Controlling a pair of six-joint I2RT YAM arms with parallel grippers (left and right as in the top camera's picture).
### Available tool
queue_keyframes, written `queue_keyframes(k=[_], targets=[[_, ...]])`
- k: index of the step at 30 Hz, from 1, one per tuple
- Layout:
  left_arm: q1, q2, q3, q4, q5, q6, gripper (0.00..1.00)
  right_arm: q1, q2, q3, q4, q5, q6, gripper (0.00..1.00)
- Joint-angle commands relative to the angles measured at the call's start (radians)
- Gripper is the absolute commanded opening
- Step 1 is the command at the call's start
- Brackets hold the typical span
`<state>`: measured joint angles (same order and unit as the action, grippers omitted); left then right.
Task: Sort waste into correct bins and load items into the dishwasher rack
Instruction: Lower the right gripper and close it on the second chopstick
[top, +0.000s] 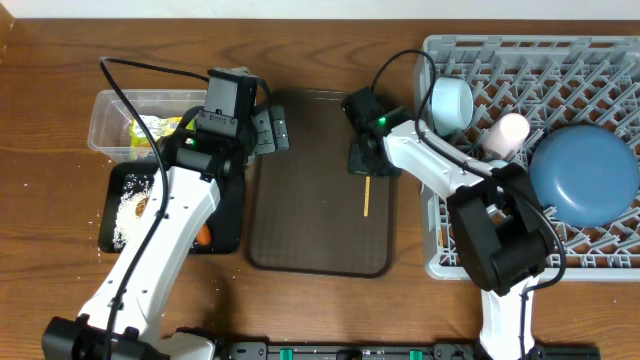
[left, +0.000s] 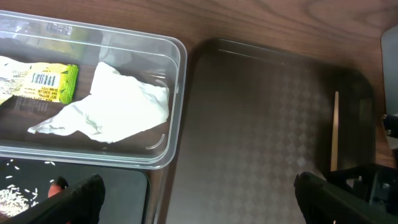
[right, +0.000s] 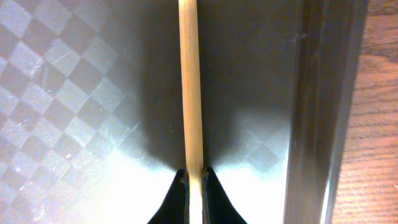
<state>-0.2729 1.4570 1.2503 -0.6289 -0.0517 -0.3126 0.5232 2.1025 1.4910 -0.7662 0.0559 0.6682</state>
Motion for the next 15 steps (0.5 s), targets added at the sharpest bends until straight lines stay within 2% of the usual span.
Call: queue_keyframes(k=[1,15], targets=[[-0.002,0.002,0.008,-0.004,-0.001,0.013,0.98,0.0,-0.059,-0.006,-0.011,-0.003,-0.018,0.01],[-0.002,0.002,0.008,-0.004,-0.001,0.013,0.98,0.002,-0.074,-0.006,-0.083,-0.004,-0.039,0.01]])
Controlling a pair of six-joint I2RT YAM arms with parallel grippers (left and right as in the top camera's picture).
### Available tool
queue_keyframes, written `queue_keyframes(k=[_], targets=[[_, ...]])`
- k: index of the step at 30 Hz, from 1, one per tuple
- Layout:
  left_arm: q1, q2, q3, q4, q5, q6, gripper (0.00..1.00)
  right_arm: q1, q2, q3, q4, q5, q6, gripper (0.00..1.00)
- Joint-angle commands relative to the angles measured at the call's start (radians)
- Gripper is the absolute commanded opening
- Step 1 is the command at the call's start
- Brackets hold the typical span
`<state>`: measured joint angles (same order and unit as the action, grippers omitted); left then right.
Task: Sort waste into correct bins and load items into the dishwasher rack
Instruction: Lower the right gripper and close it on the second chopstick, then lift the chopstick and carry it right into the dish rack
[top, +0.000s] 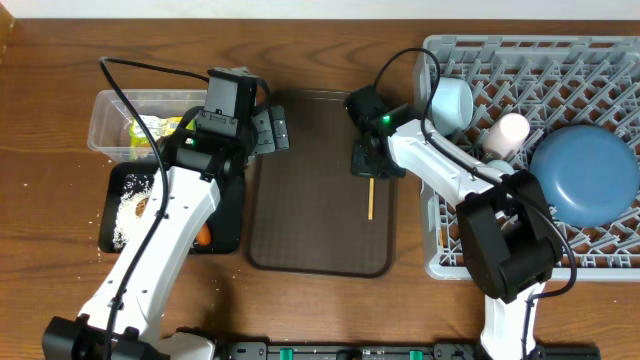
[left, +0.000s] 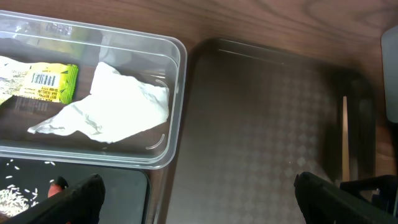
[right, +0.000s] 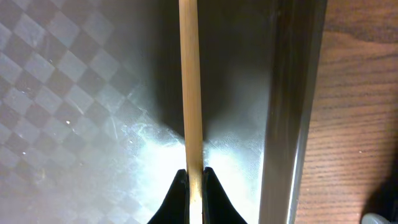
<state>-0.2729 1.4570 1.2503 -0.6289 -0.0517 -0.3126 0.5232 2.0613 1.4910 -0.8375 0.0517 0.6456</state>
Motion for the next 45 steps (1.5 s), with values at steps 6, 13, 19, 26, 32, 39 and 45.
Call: queue_keyframes(k=[6,13,19,26,32,39,45], targets=[[-0.002,0.002,0.008,-0.004,-0.001,0.013,0.98,0.002,-0.081,-0.006,-0.049,0.0,-0.042,0.01],[-0.002,0.002,0.008,-0.004,-0.001,0.013,0.98,0.001,-0.179,-0.006,-0.077,0.0,-0.057,0.01],[-0.002,0.002,0.008,-0.004,-0.001,0.013,0.98,-0.001,-0.275,-0.006,-0.139,0.001,-0.06,0.02],[-0.002,0.002,0.008,-0.004,-0.001,0.013,0.98,-0.029,-0.361,-0.006,-0.252,0.004,-0.08,0.02],[-0.002,0.002,0.008,-0.004,-0.001,0.013,0.98,-0.082,-0.407,-0.006,-0.348,0.005,-0.117,0.01],[-0.002,0.002,0.008,-0.004,-0.001,0.013,0.98,-0.152,-0.421,-0.006,-0.437,0.004,-0.173,0.01],[-0.002,0.002,0.008,-0.004,-0.001,0.013,0.98,-0.183,-0.421,-0.008,-0.512,0.005,-0.199,0.02]])
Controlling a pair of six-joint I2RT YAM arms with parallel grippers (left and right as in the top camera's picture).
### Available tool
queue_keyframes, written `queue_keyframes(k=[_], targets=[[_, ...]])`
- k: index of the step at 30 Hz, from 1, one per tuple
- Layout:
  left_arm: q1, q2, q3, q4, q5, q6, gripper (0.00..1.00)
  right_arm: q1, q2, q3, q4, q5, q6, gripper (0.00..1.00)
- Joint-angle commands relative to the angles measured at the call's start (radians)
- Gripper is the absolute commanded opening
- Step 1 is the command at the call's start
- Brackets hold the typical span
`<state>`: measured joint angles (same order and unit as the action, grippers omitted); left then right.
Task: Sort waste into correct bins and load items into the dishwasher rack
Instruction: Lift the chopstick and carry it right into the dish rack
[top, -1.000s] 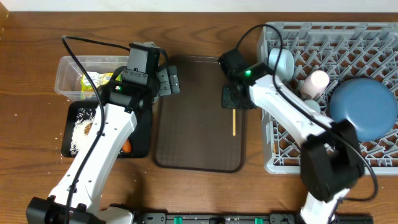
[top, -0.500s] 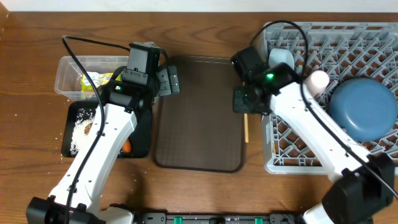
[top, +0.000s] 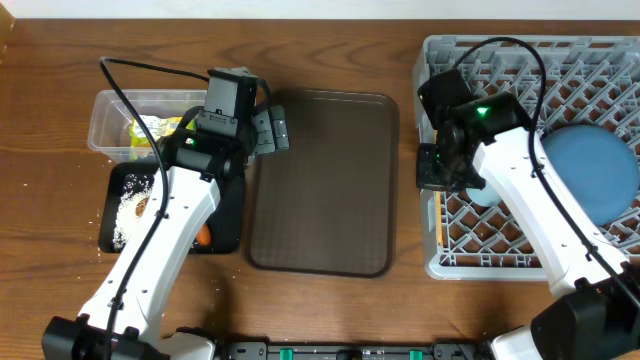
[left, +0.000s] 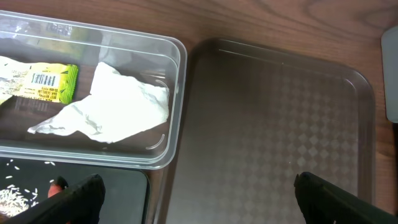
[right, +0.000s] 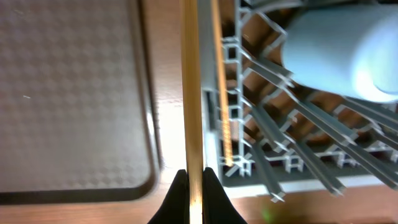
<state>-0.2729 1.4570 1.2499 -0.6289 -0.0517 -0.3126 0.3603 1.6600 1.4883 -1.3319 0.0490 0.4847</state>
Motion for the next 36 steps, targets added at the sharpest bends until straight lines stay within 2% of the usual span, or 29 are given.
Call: queue_keyframes(k=[1,18,36], targets=[[-0.002,0.002,0.009,-0.004,-0.001,0.013,0.98,-0.022,-0.02,-0.006,-0.025,0.013,-0.038,0.02],[-0.002,0.002,0.009,-0.004,-0.001,0.013,0.98,-0.028,-0.019,-0.098,-0.063,0.036,-0.038,0.01],[-0.002,0.002,0.009,-0.004,-0.001,0.013,0.98,-0.028,-0.019,-0.208,0.096,0.029,-0.069,0.01]])
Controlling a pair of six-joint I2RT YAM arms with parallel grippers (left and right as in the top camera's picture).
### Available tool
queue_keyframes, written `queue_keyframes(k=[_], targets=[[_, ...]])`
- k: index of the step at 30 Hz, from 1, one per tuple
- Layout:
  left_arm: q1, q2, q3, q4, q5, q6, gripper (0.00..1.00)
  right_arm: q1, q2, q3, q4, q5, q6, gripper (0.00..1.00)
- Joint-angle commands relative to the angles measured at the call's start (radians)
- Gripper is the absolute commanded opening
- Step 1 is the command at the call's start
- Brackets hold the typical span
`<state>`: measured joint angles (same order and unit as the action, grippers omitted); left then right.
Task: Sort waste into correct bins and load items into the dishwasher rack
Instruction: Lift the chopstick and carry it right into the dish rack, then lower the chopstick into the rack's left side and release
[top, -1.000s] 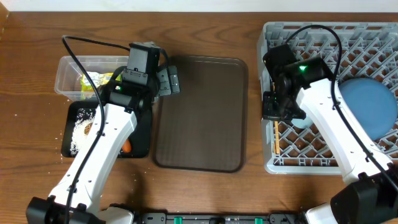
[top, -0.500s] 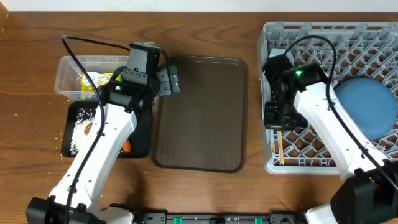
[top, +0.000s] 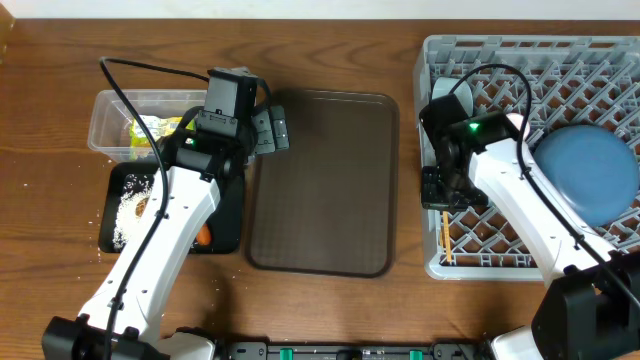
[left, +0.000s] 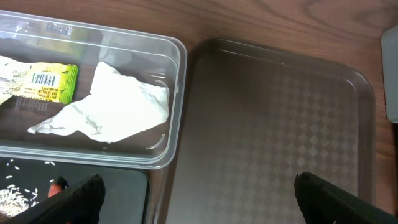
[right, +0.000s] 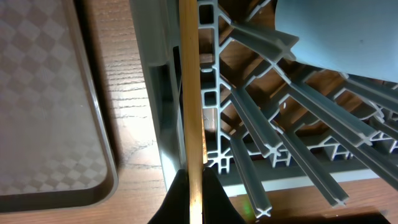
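Observation:
My right gripper (right: 194, 186) is shut on a thin wooden chopstick (right: 189, 87), holding it along the left edge of the grey dishwasher rack (top: 600, 60); overhead the chopstick (top: 444, 238) shows inside the rack's left front part below the gripper (top: 440, 192). The rack holds a blue bowl (top: 585, 175) and a pale blue cup (top: 455, 100). My left gripper (left: 196, 193) is open, hovering over the seam between the clear bin (left: 93, 37) and the brown tray (top: 320, 180).
The clear bin holds a white crumpled paper (left: 118, 106) and a yellow wrapper (left: 50, 84). A black bin (top: 130, 200) with rice and something orange sits in front of it. Wooden table (top: 50, 80) all round.
My right gripper, still shut on the chopstick, has shifted slightly forward and lower; the chopstick now lies along the rack's left wall inside the grid. The left arm has not moved.
My right gripper was shut on the chopstick lying on the brown tray's right side. It then held it a little nearer the tray's edge. Later the tray was bare and the chopstick was over the rack's left edge, now down among the rack's ribs.

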<state>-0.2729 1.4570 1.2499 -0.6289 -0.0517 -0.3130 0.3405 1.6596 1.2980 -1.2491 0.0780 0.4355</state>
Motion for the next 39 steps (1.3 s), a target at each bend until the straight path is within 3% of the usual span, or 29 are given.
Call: queue_keyframes(k=[1,24,32,39], targets=[[-0.002,0.002,0.009,-0.004,-0.001,0.013,0.98,-0.008,-0.019,-0.024,0.024,0.0,-0.023,0.01],[-0.002,0.002,0.009,-0.004,-0.001,0.013,0.98,-0.023,-0.019,-0.085,0.146,0.08,-0.033,0.01],[-0.002,0.002,0.009,-0.004,-0.001,0.013,0.98,-0.023,-0.019,-0.085,0.16,0.135,-0.033,0.04],[-0.002,0.002,0.009,-0.004,-0.001,0.013,0.98,-0.024,-0.019,-0.085,0.181,0.135,-0.034,0.12]])
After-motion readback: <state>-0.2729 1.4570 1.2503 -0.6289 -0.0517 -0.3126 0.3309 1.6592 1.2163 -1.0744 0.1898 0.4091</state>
